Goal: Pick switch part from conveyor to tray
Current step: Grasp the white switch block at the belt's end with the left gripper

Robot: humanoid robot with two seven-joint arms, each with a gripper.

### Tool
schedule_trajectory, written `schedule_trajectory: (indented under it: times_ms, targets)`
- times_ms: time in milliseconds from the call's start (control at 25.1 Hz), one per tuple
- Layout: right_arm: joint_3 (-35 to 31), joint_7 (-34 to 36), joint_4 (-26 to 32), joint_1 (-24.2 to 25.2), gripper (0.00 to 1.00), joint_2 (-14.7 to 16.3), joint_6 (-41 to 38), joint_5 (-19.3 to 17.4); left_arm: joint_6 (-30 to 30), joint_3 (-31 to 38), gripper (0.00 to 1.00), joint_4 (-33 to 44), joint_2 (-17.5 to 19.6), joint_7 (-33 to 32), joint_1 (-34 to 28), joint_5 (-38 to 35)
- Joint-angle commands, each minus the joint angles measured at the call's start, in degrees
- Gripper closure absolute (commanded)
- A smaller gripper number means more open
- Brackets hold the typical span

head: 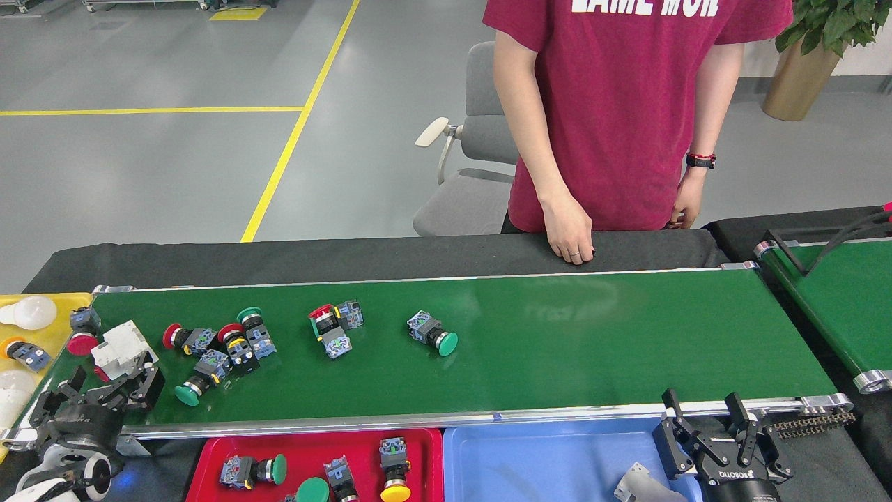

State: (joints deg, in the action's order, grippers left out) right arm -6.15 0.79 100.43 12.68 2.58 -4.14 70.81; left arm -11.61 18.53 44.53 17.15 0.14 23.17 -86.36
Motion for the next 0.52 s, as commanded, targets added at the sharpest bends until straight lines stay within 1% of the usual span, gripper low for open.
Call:
schedule_trajectory:
  times_ms: [0,199,279,319,359,438,478]
  targets:
    - [-0.17,0.01,0.64,-0.19,0.06,-0.12,0.10,0.12,1.59,-1.30,0.00,-2.34,1.22,0.91,2.67,-0.04]
    - [0.18,-0.08,0.64,-0.28,0.06,-0.12,0.10,0.12,7.74,-3.50,0.01,-8.75,1.22,1.27,8.47,-0.04]
    - [0.26,-0.08,0.64,-0.37,0.06,-0.12,0.10,0.12,10.64,-3.59,0.05,-11.21,1.13,2.67,10.84,-0.04]
    - [0.27,-0.08,0.64,-0.46,0.06,-0.12,0.01,0.12,11.26,-3.67,0.10,-12.18,1.04,3.64,11.54,-0.04]
    - [0.35,-0.08,0.64,-0.46,0.06,-0.21,0.10,0.12,11.70,-4.20,0.21,-13.59,1.04,5.49,12.42,-0.04]
    - [0.97,-0.08,0.64,-0.46,0.06,-0.21,0.10,0.21,11.52,-6.40,0.54,-16.22,1.04,8.47,13.30,0.31]
    - [0.97,-0.08,0.64,-0.46,0.06,-0.21,0.10,0.12,11.35,-7.01,0.65,-17.10,1.04,9.18,13.30,0.40]
